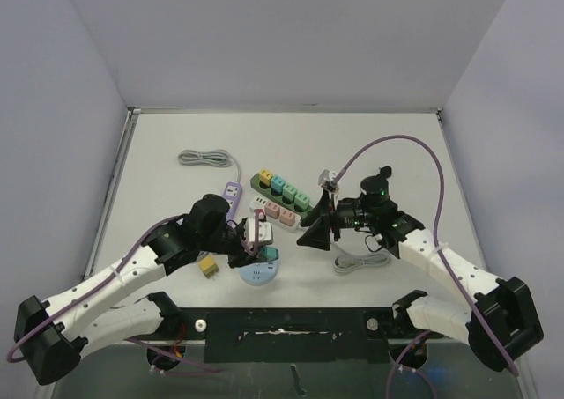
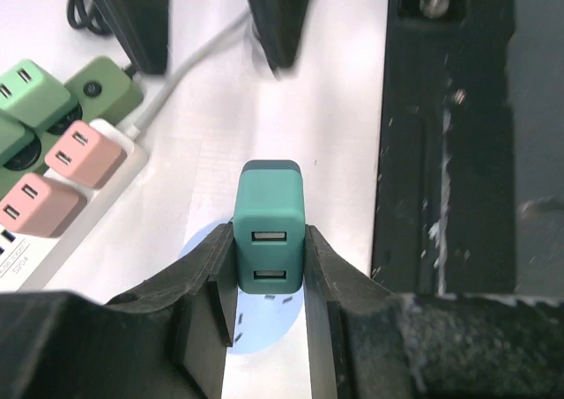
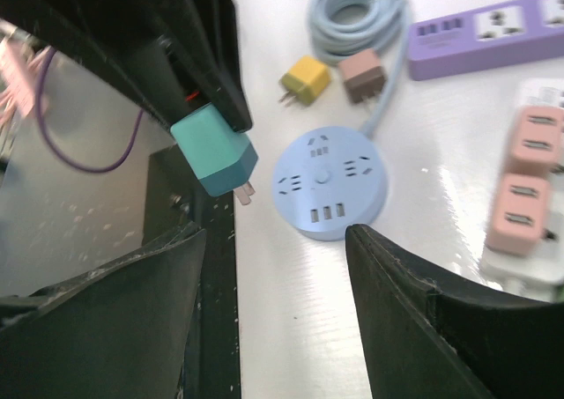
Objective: Insert the plug
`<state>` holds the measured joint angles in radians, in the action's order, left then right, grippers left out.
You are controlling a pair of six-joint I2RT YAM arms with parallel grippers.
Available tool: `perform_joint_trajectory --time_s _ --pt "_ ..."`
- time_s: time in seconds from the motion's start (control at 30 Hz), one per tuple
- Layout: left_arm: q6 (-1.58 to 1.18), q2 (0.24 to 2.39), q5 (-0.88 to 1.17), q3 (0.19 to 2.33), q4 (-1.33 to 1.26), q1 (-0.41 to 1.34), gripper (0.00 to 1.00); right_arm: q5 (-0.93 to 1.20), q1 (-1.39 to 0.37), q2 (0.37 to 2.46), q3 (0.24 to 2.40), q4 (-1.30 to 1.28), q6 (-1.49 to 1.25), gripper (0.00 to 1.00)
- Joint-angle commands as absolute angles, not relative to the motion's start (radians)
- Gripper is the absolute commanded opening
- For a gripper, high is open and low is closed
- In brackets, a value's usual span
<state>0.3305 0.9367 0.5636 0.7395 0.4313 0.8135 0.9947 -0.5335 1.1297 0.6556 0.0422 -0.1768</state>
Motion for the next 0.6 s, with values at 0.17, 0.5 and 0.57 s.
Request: perform_joint_trajectory --time_s 0.17,0.5,0.57 --pt "0.651 1.164 0.37 0.861 0.687 0.801 0.0 0.783 -0.495 0.975 0.528 0.226 -0.361 0.65" --pt "0.738 1.282 0.343 0.933 0.683 0.772 0.0 0.766 -0.492 0.99 0.506 0.228 -0.344 0.65" --pt "0.764 1.31 0.352 0.966 0.71 0.771 0.0 0.765 -0.491 1.0 0.51 0.223 -0.332 0.65"
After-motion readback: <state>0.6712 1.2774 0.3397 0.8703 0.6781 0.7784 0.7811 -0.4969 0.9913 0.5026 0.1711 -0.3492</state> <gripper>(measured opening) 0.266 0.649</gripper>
